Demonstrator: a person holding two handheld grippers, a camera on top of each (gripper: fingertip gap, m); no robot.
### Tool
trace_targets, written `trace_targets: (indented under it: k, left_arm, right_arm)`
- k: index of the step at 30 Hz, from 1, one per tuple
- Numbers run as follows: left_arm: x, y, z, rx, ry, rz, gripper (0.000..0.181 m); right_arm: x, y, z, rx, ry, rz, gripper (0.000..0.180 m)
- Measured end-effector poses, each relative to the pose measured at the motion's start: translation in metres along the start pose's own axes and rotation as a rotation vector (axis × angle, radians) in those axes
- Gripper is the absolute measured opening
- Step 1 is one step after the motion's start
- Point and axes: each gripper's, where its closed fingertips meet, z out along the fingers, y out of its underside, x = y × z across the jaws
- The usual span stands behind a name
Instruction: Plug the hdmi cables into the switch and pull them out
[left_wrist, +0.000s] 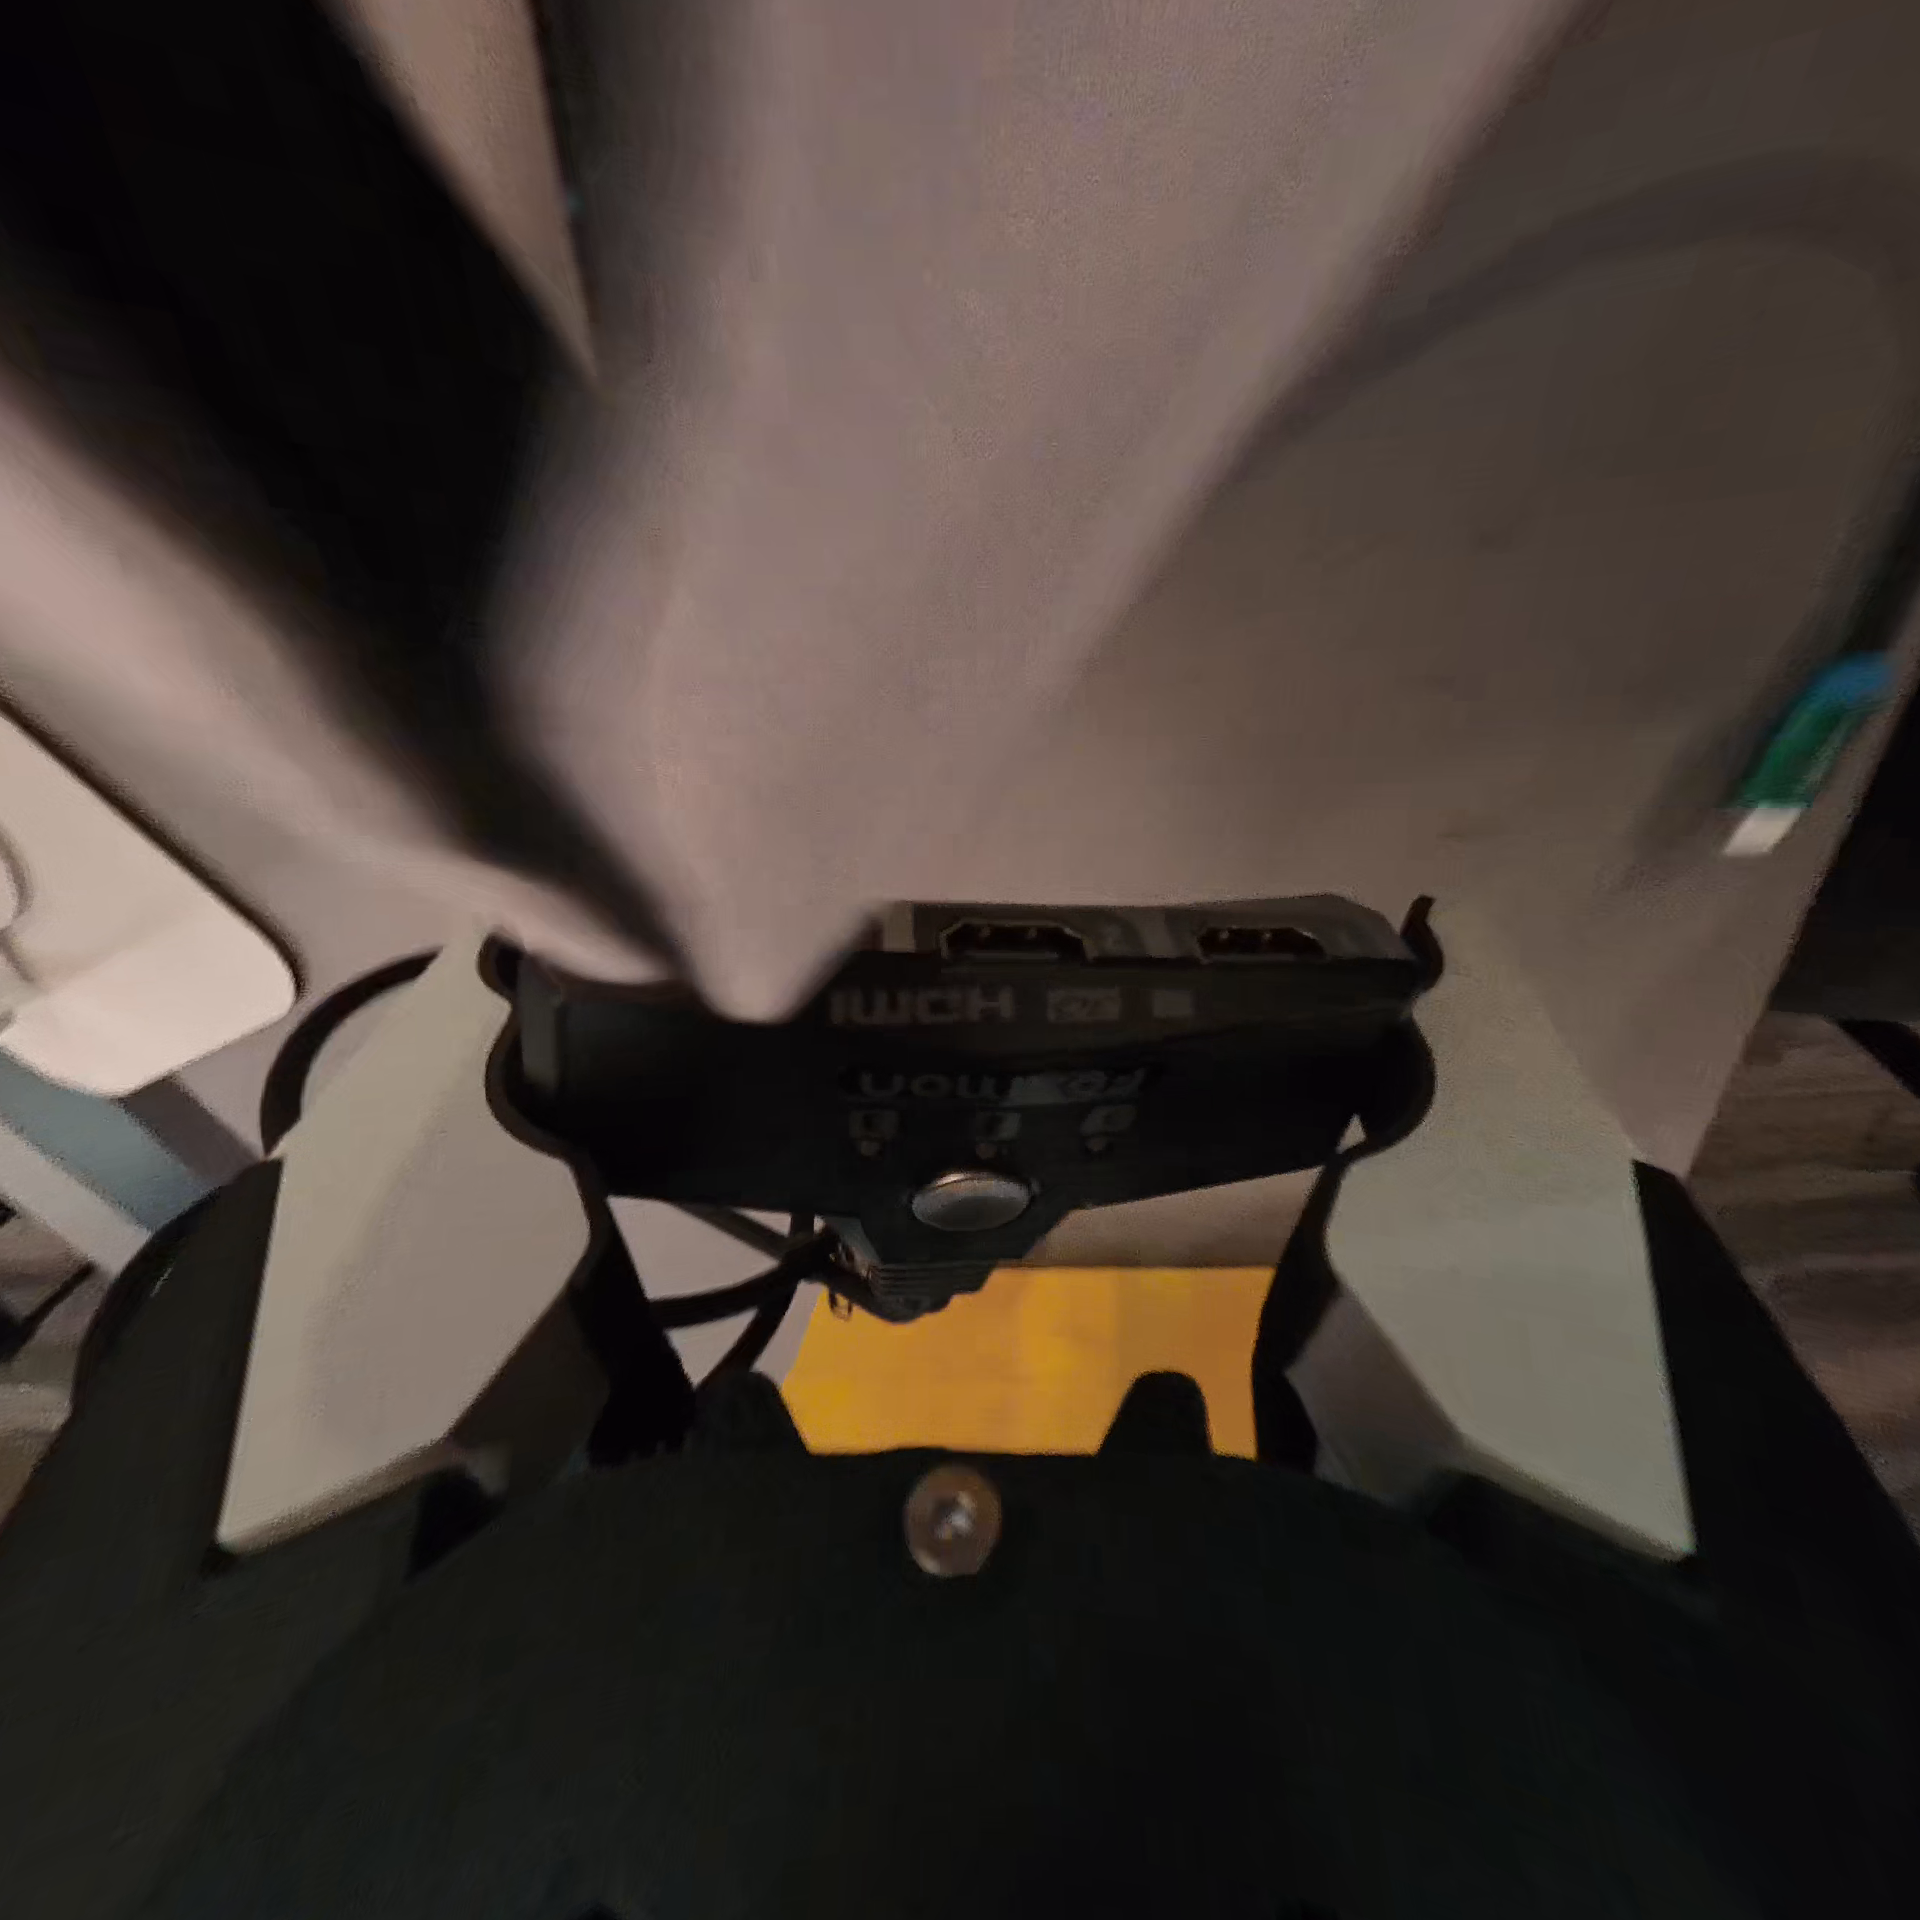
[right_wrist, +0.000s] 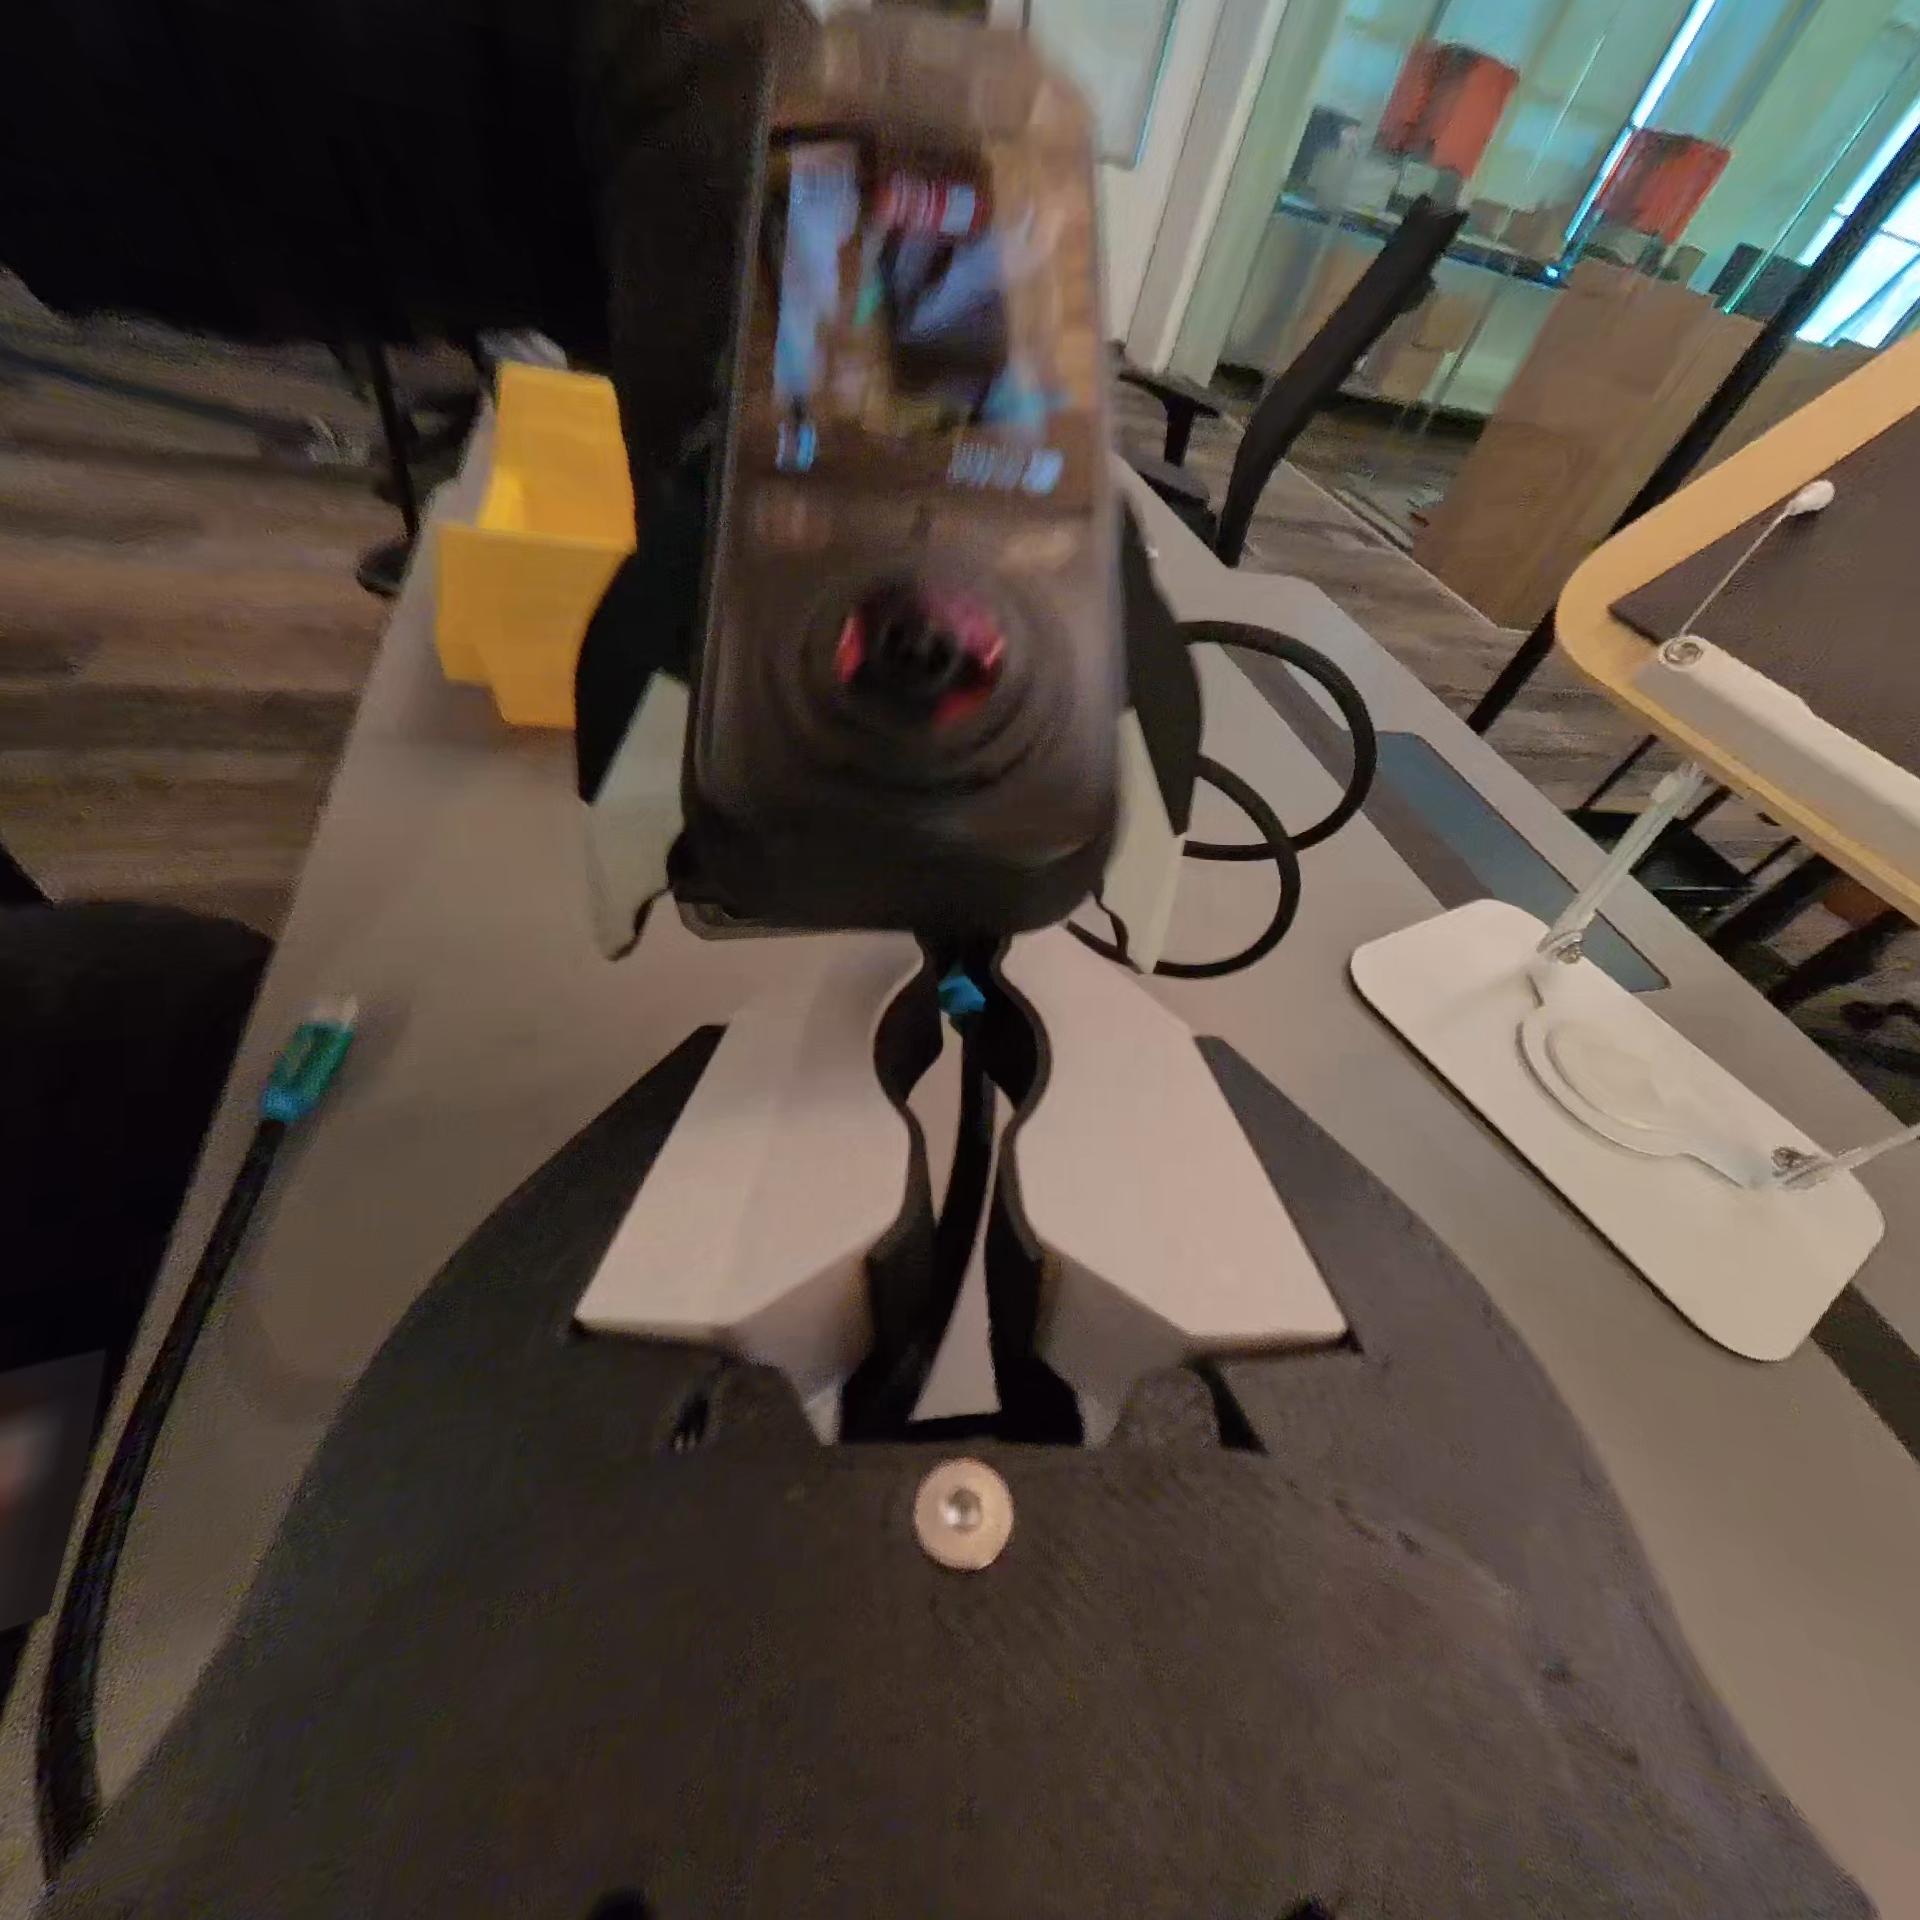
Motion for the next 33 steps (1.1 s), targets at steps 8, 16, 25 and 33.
trace_targets:
  k: [8, 16, 25, 33]
  left_arm:
    - [-0.001, -0.003, -0.002, 0.032, -0.017, -0.041, 0.152]
    - [-0.002, -0.017, -0.012, 0.103, 0.005, -0.046, 0.152]
    - [0.000, -0.019, -0.013, 0.125, 0.027, -0.048, 0.153]
    - [0.002, -0.023, -0.017, 0.173, 0.060, -0.050, 0.153]
  right_arm:
    - [0.009, 0.013, -0.001, -0.036, 0.038, 0.050, 0.007]
    - [0.011, 0.028, 0.006, -0.140, 0.022, 0.086, 0.041]
    - [0.009, 0.024, 0.013, -0.100, -0.015, 0.078, 0.018]
    - [0.011, 0.021, 0.012, -0.060, 0.027, 0.005, 0.019]
